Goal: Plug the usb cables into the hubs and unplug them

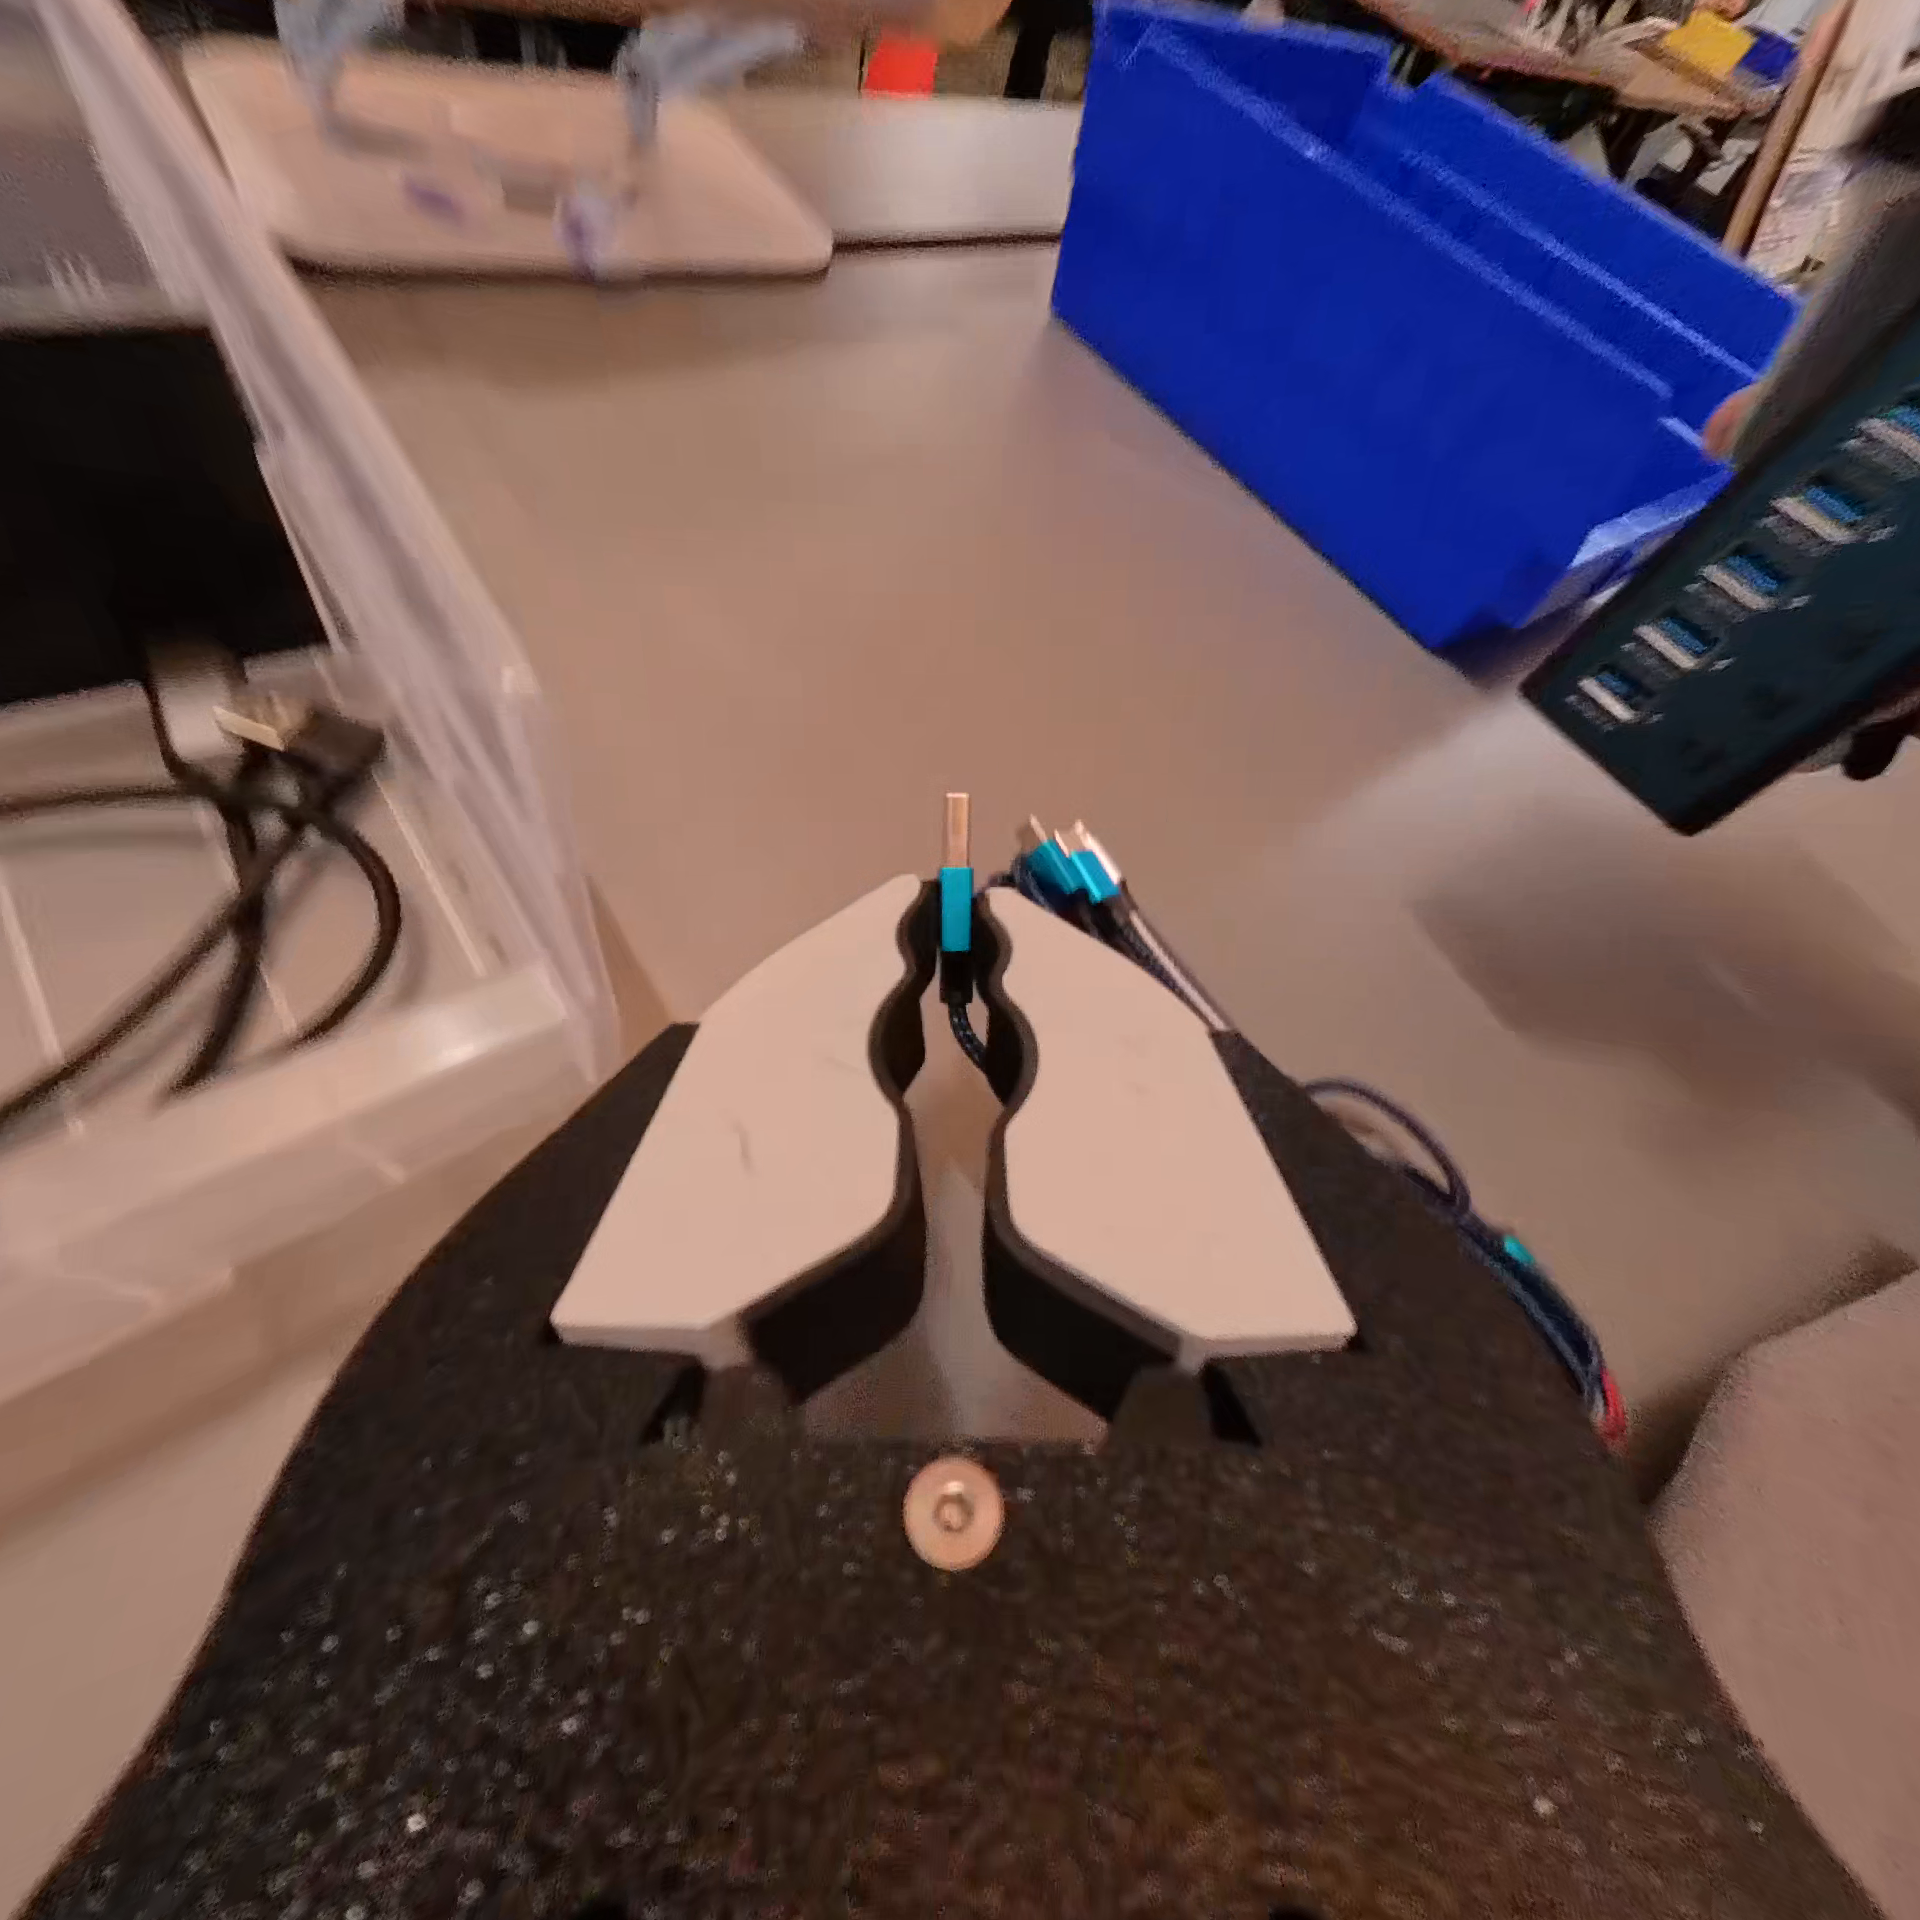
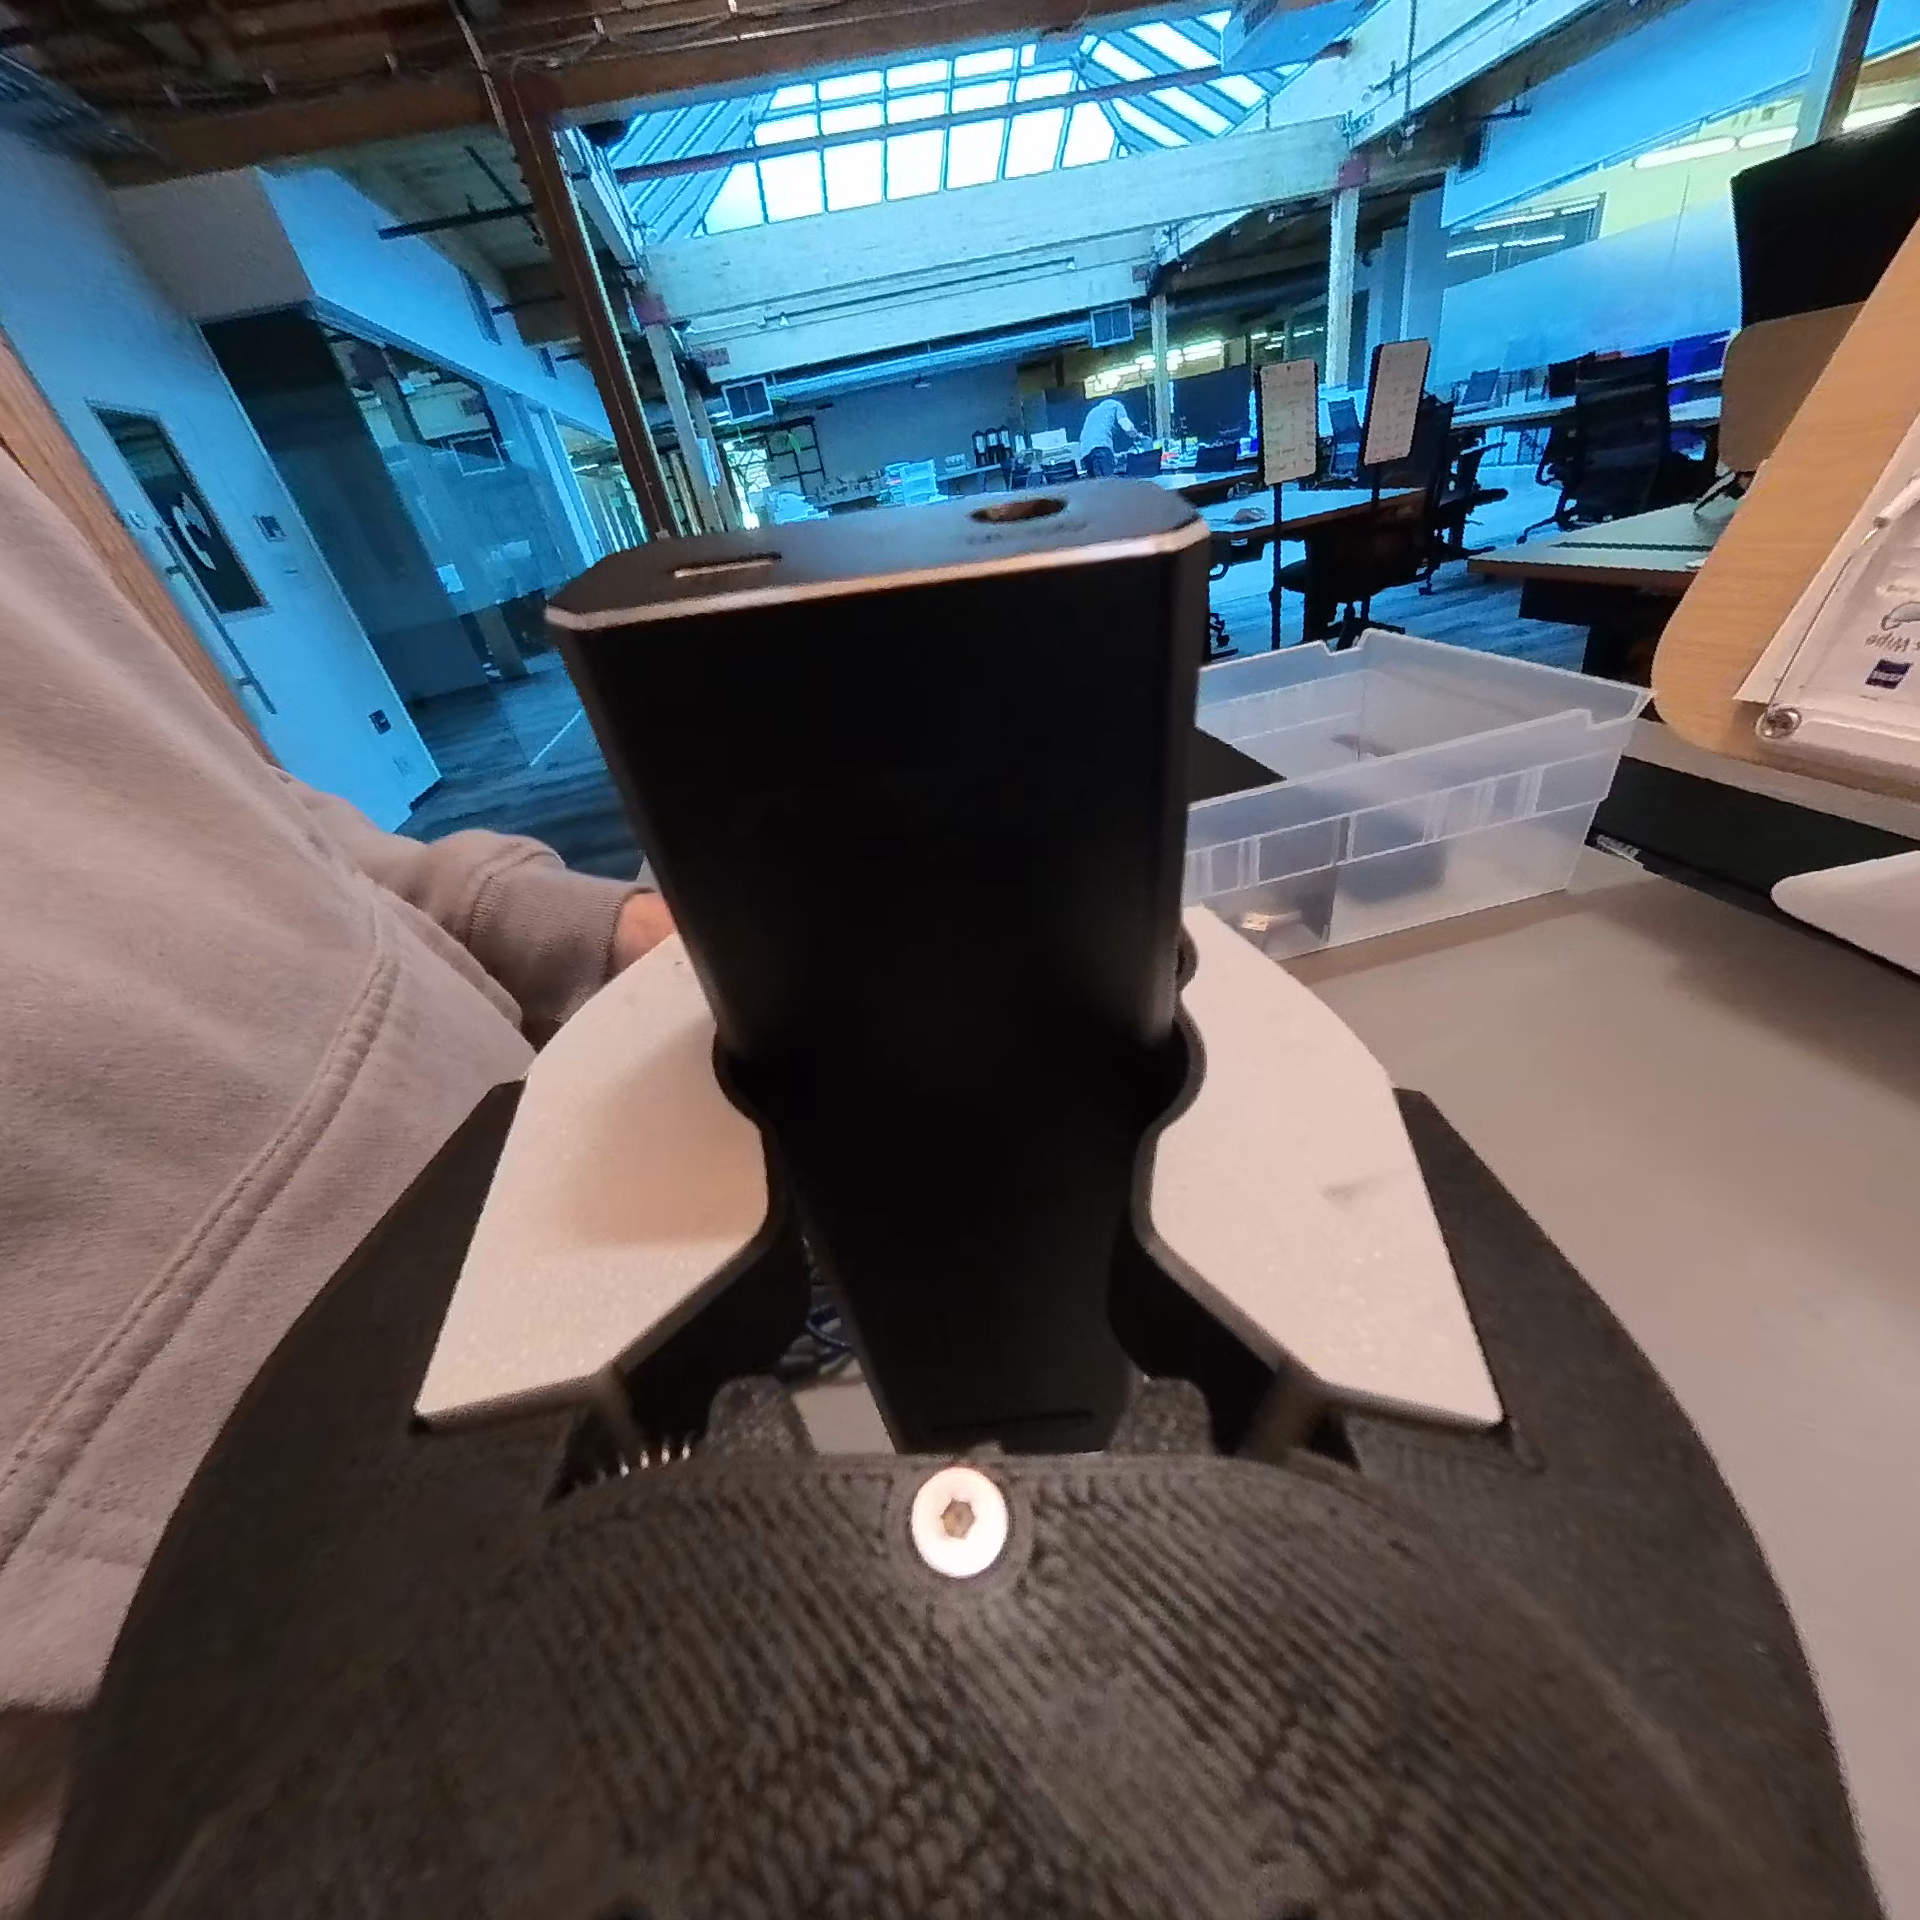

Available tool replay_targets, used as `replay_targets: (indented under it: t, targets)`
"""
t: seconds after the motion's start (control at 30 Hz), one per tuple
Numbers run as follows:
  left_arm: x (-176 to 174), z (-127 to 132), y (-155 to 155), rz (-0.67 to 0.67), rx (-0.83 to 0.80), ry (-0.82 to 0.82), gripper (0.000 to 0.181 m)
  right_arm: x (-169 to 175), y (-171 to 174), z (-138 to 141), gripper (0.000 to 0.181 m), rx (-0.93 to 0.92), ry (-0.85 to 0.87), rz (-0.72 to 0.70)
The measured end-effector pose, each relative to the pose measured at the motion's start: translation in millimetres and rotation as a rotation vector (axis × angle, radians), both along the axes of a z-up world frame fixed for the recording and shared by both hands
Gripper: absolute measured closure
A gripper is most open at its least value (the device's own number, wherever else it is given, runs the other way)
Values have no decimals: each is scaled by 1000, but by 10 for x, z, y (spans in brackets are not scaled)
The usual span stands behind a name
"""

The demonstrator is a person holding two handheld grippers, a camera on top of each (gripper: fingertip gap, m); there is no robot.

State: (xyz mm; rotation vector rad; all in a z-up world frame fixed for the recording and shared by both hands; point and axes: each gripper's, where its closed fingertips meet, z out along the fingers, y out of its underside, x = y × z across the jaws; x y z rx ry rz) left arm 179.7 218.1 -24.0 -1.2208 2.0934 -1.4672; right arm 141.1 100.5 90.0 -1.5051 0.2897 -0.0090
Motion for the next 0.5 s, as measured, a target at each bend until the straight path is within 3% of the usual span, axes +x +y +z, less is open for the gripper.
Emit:
replay_targets:
  t: [0.03, 0.13, 0.23, 0.33, 0.5]
  targets:
    - [11, 101, -11, -10, 22, -58, 176, 1, 1, 6, 107, 2, 1, 0]
    - [15, 416, -75, -61, 148, -269, 176, 32, 21, 7, 107, 4, 17, -13]
    - [-4, 669, -181, -116, 395, -509, 176, 65, 59, -18, 107, -2, 43, -30]
    - [-42, 839, -332, -172, 642, -714, 176, 71, 95, -24, 107, 9, 64, -22]
    - [-64, 1044, -560, -233, 967, -923, 176, 52, 130, -34, 107, 15, 63, -3]
